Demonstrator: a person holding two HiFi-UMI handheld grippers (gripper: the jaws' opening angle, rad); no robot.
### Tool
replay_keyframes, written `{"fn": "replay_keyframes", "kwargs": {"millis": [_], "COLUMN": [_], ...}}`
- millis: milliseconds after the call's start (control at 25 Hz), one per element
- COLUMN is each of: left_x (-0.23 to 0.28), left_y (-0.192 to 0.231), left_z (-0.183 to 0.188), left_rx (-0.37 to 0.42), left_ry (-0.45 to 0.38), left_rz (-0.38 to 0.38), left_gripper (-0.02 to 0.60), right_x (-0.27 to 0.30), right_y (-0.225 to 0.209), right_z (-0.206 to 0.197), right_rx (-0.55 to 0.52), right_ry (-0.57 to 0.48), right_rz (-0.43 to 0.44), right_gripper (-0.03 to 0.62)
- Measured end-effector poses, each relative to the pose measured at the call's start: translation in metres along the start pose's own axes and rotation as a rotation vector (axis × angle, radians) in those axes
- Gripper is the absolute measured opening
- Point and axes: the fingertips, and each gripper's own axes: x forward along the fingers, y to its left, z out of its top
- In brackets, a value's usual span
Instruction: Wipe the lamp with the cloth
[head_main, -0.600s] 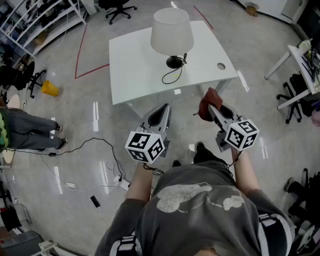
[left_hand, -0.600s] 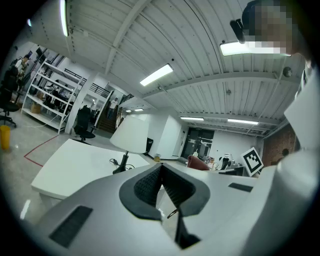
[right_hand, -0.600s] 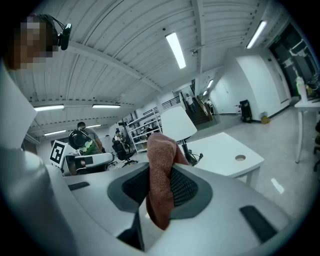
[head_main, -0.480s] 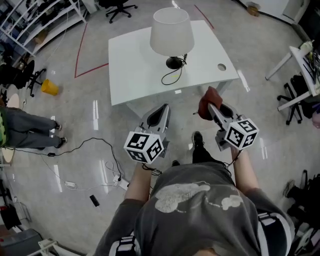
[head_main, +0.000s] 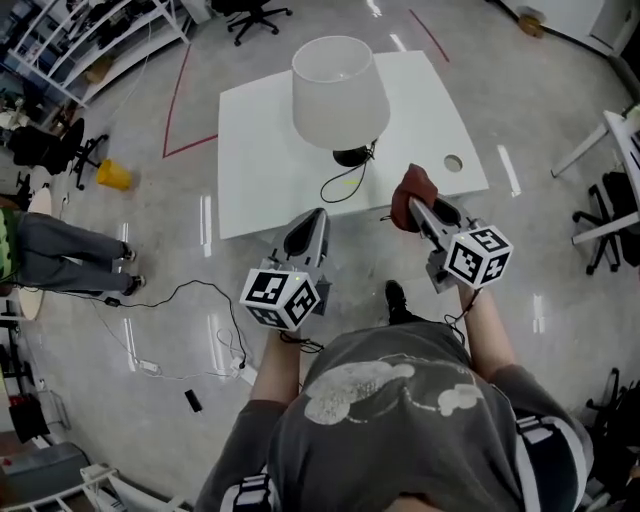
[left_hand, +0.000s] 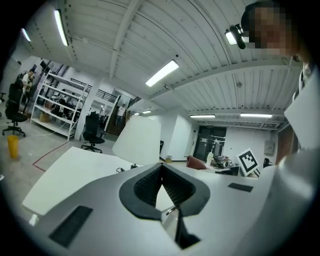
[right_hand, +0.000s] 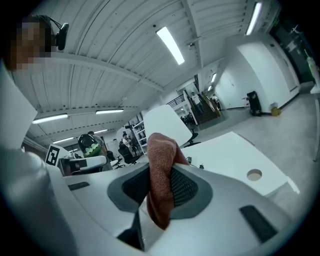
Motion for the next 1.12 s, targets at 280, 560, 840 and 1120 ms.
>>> {"fn": "replay_keyframes", "kwargs": {"millis": [280, 560, 840, 1120], "left_x": [0.047, 0.078, 0.09, 0.093], "left_y": [0.003, 0.011, 0.019, 0.066], "left_z": [0.017, 0.025, 0.026, 0.035], "left_rx": [0.015, 0.023, 0.026, 0.002], "left_ry": [-0.058, -0.075, -0.078, -0.083], "left_rz": [0.087, 0.172, 0.225, 0.251], "left_gripper": [0.008, 0.008, 0.008, 0.008], "right_x": [0.013, 0.028, 0.049, 0.085], "right_y": [-0.058, -0.091, -0.116, -0.11], "right_z": [0.039, 0.069, 0.077, 0.084], "right_rx": [-0.031, -0.066, -0.065, -0.068], "right_ry": [-0.001, 0.012, 0.04, 0.045], "right_rz": [0.043, 0.113, 0.134, 0.121], "right_gripper": [0.095, 0.095, 0.095, 0.095]}}
